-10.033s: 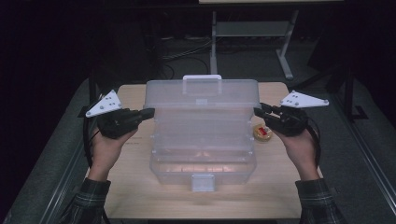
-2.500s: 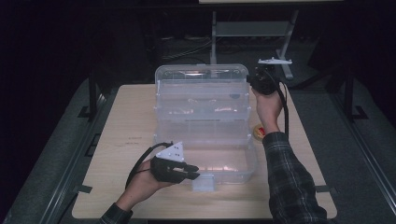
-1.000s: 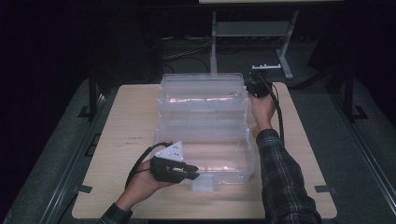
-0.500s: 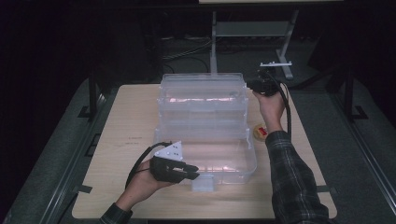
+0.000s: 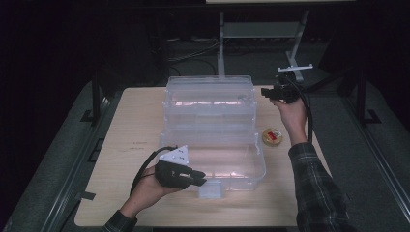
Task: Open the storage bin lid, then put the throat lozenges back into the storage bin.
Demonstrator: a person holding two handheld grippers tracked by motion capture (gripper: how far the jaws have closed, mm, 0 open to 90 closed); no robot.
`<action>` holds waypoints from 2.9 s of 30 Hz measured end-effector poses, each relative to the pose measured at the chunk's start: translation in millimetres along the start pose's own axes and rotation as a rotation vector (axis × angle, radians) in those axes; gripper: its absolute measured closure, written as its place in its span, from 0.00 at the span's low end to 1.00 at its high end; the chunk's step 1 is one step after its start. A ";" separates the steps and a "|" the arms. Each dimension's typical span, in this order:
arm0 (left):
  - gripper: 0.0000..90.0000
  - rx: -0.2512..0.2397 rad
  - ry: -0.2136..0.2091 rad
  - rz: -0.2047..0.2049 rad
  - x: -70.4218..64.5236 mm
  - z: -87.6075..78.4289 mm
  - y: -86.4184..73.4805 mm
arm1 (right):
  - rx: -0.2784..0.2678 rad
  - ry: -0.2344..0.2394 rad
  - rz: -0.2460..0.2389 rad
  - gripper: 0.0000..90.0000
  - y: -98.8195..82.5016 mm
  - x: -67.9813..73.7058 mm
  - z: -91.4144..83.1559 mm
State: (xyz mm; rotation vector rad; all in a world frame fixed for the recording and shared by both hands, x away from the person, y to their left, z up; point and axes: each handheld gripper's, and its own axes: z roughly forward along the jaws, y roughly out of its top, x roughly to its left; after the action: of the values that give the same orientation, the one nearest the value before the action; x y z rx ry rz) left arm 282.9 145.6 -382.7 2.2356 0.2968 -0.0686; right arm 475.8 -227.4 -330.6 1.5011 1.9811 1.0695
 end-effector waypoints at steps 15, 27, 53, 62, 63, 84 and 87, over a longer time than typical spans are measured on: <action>0.84 0.003 -0.010 -0.003 1.2 -0.1 -0.1 | 0.038 0.006 -0.013 0.37 -27.8 -12.3 -18.7; 0.85 0.007 -0.012 0.003 2.1 -0.4 0.1 | 0.078 0.009 -0.017 0.31 -52.7 -16.8 -22.5; 0.84 -0.005 -0.020 -0.013 2.9 0.1 -1.1 | 0.117 0.028 -0.028 0.13 -97.1 -19.2 -14.5; 0.84 -0.007 -0.020 -0.014 2.9 0.1 -1.4 | 0.125 0.053 -0.040 0.11 -109.2 -16.7 -7.0; 0.84 -0.007 -0.020 -0.014 2.9 0.1 -1.4 | 0.130 0.047 -0.046 0.11 -109.9 -15.9 -5.6; 0.84 -0.009 -0.024 -0.014 3.2 0.2 -1.7 | 0.194 0.039 -0.089 0.11 -127.6 -10.9 24.5; 0.84 -0.008 -0.025 -0.014 3.4 0.1 -1.8 | 0.204 0.037 -0.093 0.11 -130.2 -11.8 28.6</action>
State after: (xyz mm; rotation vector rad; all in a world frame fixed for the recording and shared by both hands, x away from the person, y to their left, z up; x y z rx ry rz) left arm 285.8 147.3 -384.6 2.2233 0.2989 -0.1029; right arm 421.2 -244.4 -451.6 1.4822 2.2187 0.8858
